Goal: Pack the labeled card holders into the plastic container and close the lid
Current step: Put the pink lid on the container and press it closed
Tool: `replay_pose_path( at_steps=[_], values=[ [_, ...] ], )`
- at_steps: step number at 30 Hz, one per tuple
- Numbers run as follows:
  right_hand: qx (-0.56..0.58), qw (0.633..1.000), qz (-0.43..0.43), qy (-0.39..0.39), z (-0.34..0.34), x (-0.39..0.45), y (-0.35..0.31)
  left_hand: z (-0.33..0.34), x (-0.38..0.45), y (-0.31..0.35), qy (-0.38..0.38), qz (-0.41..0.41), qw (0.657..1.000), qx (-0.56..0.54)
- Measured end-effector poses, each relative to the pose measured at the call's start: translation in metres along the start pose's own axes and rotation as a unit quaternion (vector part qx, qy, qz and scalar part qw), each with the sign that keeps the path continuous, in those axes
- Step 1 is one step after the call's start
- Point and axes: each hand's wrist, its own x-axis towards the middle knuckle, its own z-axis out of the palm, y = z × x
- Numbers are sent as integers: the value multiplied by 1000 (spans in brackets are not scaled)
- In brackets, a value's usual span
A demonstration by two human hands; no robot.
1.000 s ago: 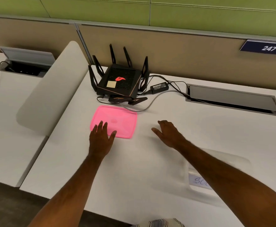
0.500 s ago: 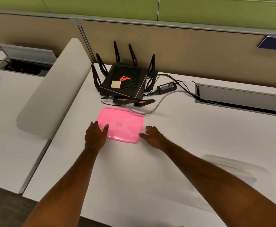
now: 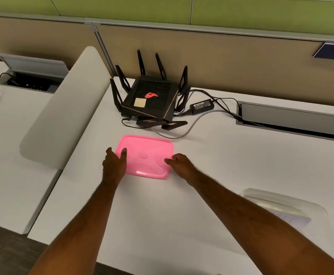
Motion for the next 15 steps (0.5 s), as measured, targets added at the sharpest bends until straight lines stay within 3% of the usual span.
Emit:
replay_pose_path(
  at_steps=[15],
  values=[
    [86, 996, -17, -21, -14, -63, 15, -14, -60, -17, -12, -4, 999, -44]
  ],
)
